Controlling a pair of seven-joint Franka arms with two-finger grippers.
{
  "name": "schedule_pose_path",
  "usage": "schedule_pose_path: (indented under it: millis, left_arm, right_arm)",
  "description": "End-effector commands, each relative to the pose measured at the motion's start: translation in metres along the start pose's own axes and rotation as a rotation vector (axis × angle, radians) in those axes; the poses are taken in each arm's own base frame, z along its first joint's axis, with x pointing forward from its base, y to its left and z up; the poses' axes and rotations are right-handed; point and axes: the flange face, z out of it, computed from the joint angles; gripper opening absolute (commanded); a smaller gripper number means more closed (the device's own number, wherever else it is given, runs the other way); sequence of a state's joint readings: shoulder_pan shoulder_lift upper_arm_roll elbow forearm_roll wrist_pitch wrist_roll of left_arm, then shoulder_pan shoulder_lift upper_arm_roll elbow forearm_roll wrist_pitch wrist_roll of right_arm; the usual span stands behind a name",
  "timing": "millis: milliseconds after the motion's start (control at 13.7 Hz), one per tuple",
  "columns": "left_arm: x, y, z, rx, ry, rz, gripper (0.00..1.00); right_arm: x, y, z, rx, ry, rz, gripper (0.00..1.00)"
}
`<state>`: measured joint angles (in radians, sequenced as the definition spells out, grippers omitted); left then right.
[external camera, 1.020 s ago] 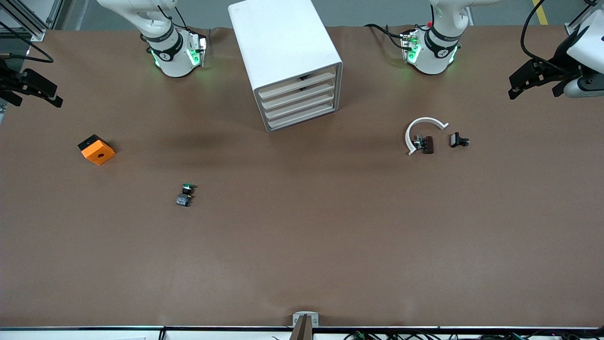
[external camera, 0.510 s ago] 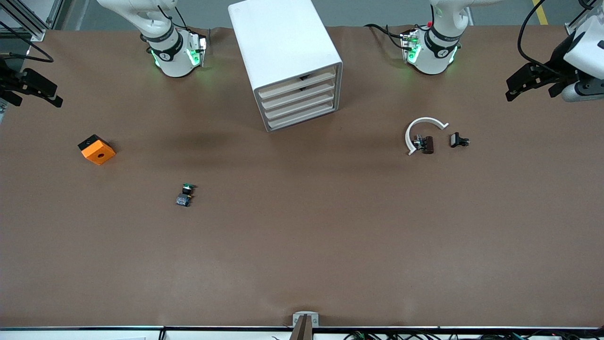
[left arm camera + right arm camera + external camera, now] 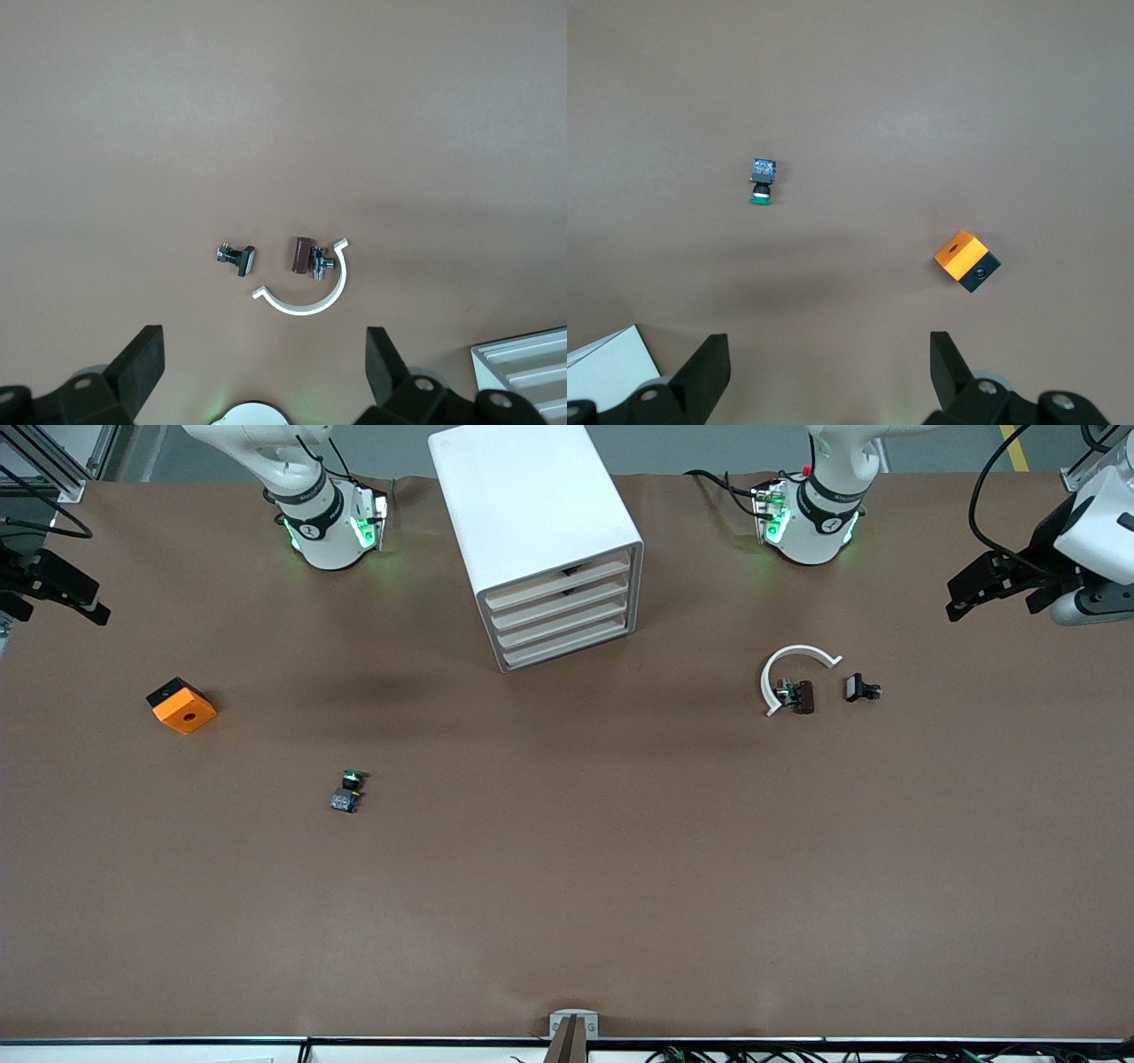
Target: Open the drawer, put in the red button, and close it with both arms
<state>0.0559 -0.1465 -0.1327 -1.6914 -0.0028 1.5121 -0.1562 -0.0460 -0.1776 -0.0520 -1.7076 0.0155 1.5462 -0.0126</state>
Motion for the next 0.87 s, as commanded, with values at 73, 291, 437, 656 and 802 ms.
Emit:
schedule_pose_path:
  millis: [73, 291, 437, 656, 802]
  left_arm:
    - [0.011, -0.001, -0.012, -0.017, 0.011, 0.0, 1.0]
    - [0.007, -0.001, -0.013, -0.014, -0.006, 0.001, 1.0]
    - [0.007, -0.002, -0.013, -0.014, -0.006, -0.002, 1.0]
    - [0.006, -0.004, -0.011, -0.011, -0.024, -0.009, 1.0]
    - [0.005, -0.003, -0.011, -0.011, -0.029, -0.009, 1.0]
  right_arm:
    - [0.003, -0.002, -0.009, 0.02, 0.012, 0.015, 1.0]
    - [0.003, -0.003, -0.011, 0.02, 0.015, 0.013, 1.0]
    - [0.003, -0.01, -0.009, 0.02, 0.01, -0.014, 1.0]
    - [0.002, -0.014, -0.008, 0.017, -0.001, -0.037, 1.0]
    - [0.002, -0.013, -0.007, 0.008, -0.003, -0.082, 1.0]
